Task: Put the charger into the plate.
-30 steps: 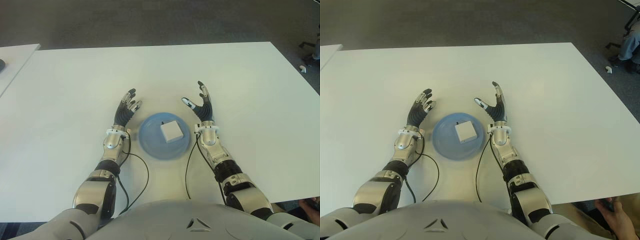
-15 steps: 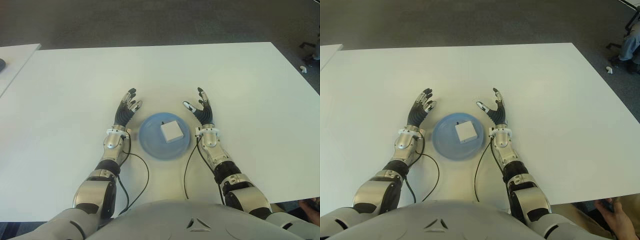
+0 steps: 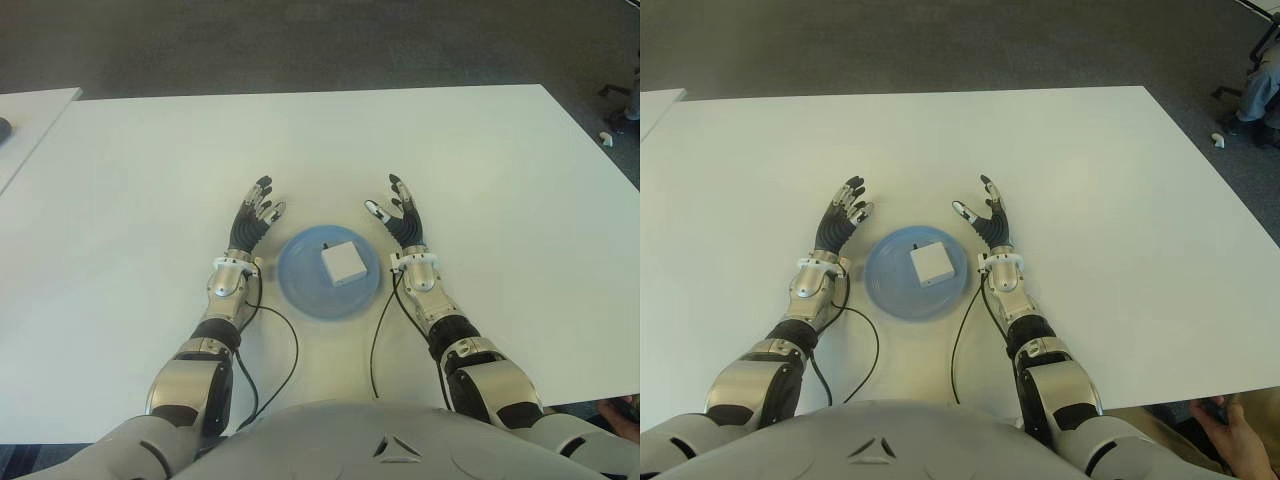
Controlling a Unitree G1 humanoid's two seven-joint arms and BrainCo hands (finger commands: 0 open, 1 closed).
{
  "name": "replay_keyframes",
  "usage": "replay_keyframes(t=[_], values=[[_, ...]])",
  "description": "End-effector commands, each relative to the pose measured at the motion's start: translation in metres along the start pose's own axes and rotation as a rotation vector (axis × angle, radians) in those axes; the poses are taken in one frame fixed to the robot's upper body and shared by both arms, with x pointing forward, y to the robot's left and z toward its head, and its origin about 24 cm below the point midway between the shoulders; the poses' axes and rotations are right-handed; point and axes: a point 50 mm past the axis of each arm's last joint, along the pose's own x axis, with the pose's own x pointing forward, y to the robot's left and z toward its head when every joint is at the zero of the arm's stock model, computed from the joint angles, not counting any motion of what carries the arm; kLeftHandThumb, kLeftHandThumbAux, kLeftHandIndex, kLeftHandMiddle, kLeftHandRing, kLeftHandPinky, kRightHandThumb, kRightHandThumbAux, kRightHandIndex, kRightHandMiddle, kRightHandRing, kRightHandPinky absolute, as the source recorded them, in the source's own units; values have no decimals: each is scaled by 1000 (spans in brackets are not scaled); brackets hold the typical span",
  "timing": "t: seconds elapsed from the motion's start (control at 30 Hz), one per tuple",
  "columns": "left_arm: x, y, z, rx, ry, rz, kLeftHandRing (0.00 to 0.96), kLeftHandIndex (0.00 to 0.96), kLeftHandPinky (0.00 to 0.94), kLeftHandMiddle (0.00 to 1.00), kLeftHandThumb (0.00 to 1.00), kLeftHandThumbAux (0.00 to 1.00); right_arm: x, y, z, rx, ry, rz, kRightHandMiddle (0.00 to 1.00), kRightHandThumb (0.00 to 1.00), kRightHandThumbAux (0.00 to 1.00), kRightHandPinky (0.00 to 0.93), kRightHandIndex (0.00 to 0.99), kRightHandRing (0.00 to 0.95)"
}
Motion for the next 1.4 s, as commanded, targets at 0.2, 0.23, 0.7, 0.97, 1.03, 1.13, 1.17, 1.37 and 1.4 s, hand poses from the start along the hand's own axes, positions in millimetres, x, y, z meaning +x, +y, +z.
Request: replay_keyframes(t=[0.2,0.23,0.7,0.97,1.03,1.13,1.17,1.37,1.4], values=[[-36,-5,-55,-71,396,40,22,18,4,41,7,648,-30,5,-45,30,257,78,0,2,480,0,0,0],[-36,-5,-55,-70,393,40,20,16,2,38,9,648,-32,5,-47,39,273,81,0,1,483,0,0,0],[-35,-5,-51,-62,347,63,0,0,4,1,30,665,-42,10,-60,103,371,103,0,0,529,0,0,0],[-36,-5,-51,-70,341,80,0,0,8,0,50,666,-46,12,-62,115,376,124,0,23,533,0,0,0],[-36,-5,-51,-70,341,81,0,0,11,0,54,666,-46,12,-62,116,376,125,0,27,531,0,0,0],[-36,-5,-50,-74,337,82,0,0,14,0,58,667,-48,14,-61,119,370,129,0,32,529,0,0,0],[-36,-5,-50,-74,336,82,0,0,14,0,58,667,-49,15,-61,119,368,130,0,33,528,0,0,0],[-36,-5,-49,-73,329,78,0,0,6,0,55,669,-49,16,-61,117,373,134,0,30,527,0,0,0],[-36,-5,-49,-71,327,77,0,0,5,0,54,669,-49,16,-61,117,373,134,0,28,527,0,0,0]])
